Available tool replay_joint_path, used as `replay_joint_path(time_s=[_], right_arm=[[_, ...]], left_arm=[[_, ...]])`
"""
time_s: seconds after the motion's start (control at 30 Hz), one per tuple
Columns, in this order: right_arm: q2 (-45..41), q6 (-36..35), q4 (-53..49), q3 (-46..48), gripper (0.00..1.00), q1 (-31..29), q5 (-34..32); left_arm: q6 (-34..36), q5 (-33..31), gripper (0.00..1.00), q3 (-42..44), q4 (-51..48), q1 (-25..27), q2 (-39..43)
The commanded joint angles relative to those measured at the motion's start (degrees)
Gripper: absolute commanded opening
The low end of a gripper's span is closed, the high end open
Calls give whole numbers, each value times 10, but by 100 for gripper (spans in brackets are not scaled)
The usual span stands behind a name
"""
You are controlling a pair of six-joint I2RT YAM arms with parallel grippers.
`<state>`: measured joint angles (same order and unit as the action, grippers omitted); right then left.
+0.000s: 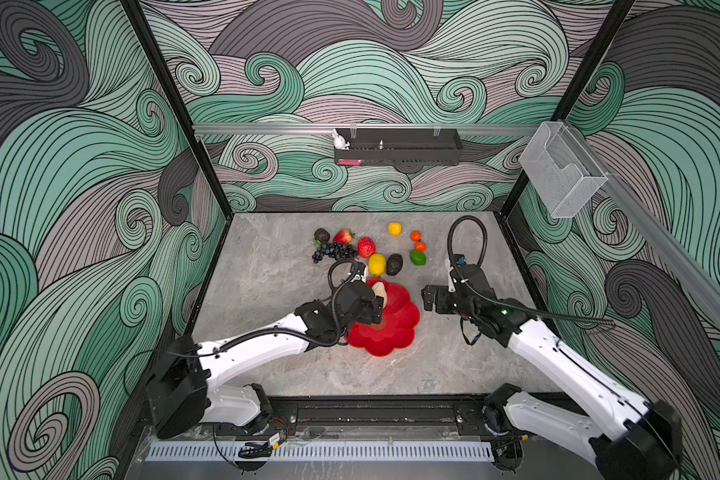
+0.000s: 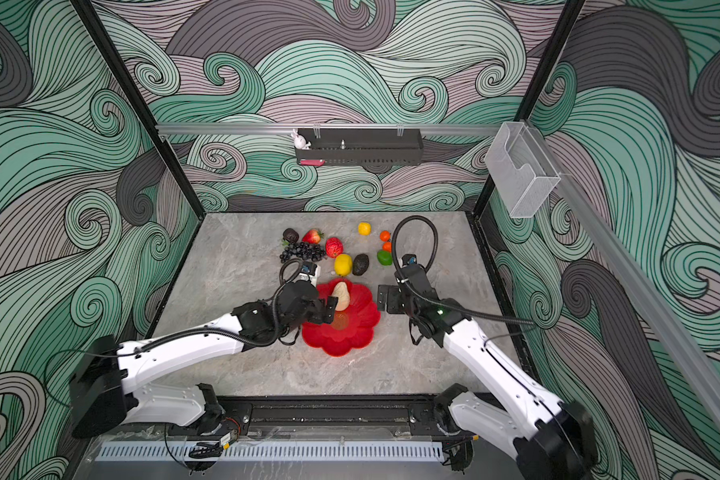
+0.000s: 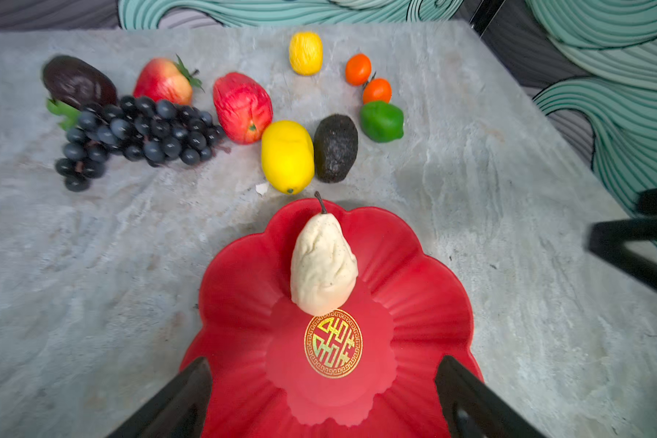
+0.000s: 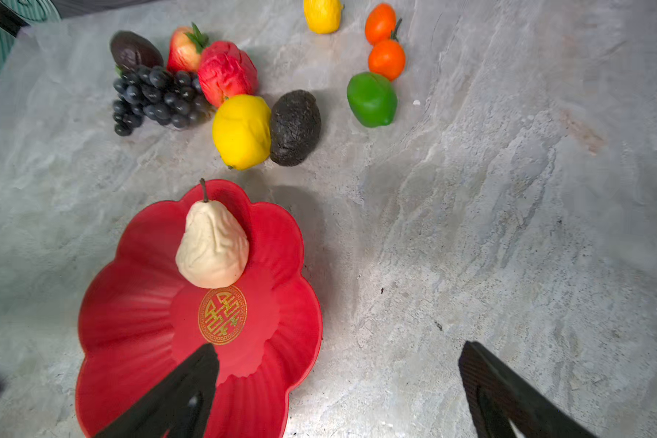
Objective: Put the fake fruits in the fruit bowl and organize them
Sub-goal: 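Lower the pear into the bowl and open the left gripper, then reach the right gripper to the red apple and grasp it while the left gripper withdraws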
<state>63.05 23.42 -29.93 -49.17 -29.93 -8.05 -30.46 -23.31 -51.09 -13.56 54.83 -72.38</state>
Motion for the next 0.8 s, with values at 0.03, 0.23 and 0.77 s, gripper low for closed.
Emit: replay_joint_path(time_s=[0.03,0.23,0.77], right_arm=[[79,-40,-23,-66,100,11,82],[210,-68,-24,-177,100,11,117],[498,-79,-30,-483,98,-7,124]], left_arm=[[41,-65,95,54,-53,-21,108],[60,-118,99,175,-16,-50,279],[71,-65,99,308,45,-60,425]])
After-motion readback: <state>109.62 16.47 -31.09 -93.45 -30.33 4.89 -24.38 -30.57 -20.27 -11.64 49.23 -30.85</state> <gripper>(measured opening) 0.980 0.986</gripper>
